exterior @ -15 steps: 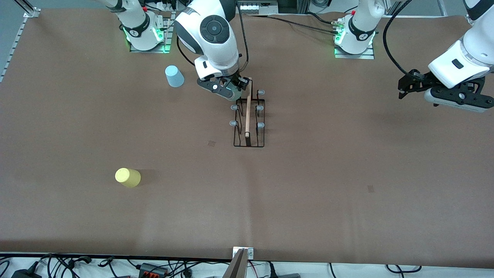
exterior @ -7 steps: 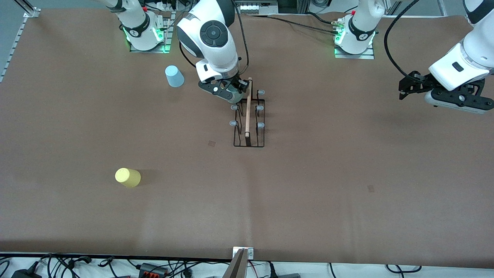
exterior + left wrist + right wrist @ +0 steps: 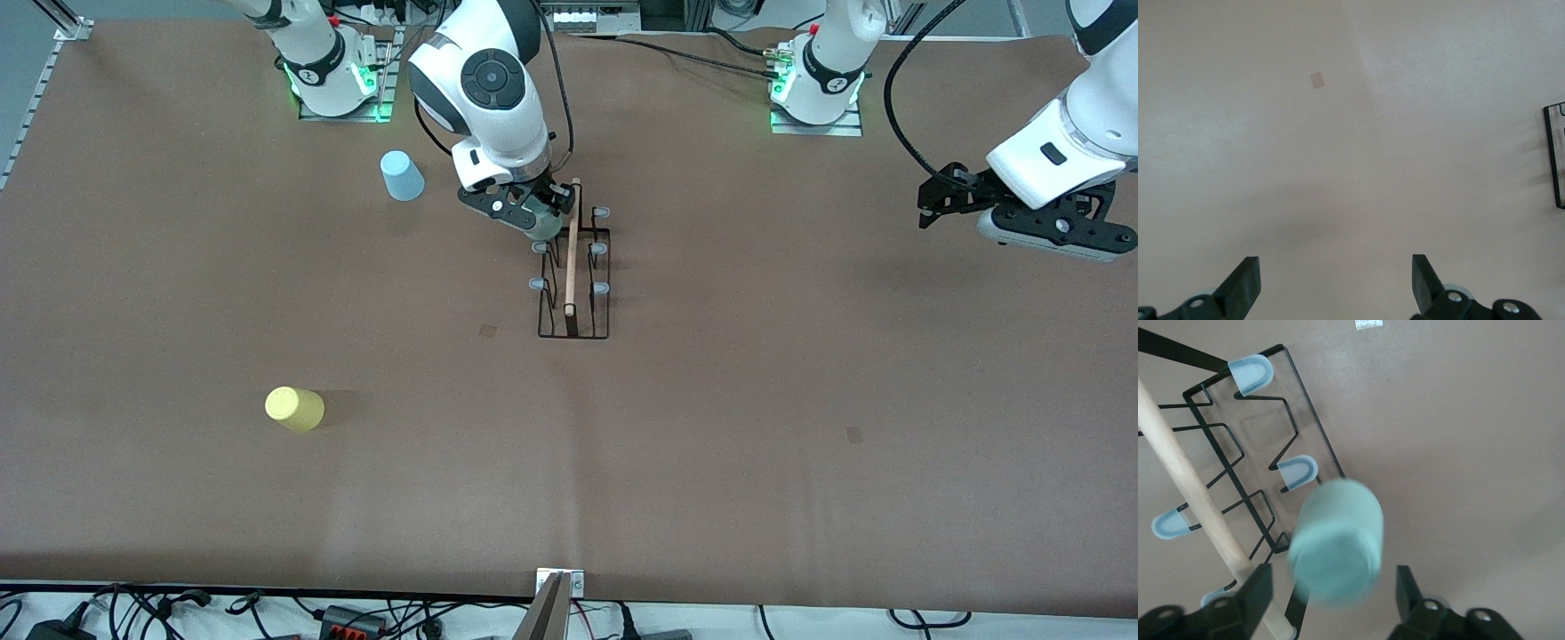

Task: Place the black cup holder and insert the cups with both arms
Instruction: 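Lower the teal cup onto a rack peg with the right gripper, then open the right gripper and lift it away from the teal cup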

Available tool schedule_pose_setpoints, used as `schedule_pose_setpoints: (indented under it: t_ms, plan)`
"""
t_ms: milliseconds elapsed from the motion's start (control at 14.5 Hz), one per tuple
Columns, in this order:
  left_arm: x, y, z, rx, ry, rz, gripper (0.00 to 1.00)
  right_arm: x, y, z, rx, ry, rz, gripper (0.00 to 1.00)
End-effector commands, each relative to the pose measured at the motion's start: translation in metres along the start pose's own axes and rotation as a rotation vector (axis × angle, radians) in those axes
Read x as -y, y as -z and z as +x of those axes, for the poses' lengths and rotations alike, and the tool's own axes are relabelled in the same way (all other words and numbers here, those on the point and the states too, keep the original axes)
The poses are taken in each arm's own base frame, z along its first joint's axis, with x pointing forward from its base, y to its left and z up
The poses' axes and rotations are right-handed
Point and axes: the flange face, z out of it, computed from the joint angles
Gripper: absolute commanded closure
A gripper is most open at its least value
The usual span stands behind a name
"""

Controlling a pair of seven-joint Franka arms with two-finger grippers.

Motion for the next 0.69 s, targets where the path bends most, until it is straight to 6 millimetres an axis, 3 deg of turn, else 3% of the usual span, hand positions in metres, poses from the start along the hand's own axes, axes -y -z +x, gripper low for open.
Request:
schedule_pose_setpoints:
  t_ms: [0,275,482,620]
  plan:
    - [-0.001,0.004,-0.002,0.006,-0.004,0.005,0.00,-0.004,0.016,0.006,-0.017,-0.014,0.029,0.00]
    - [-0.001,0.004,-0.002,0.006,-0.005,0.005,0.00,-0.029,0.070,0.049,-0.077,0.065,0.080,0.00]
    - [-0.005,0.006,-0.001,0.003,-0.011,0.006,0.00,-0.067,0.097,0.112,-0.117,0.160,0.080,0.00]
    - [-0.005,0.006,-0.001,0.003,-0.010,0.007,0.00,-0.104,0.106,0.169,-0.138,0.250,0.074,0.00]
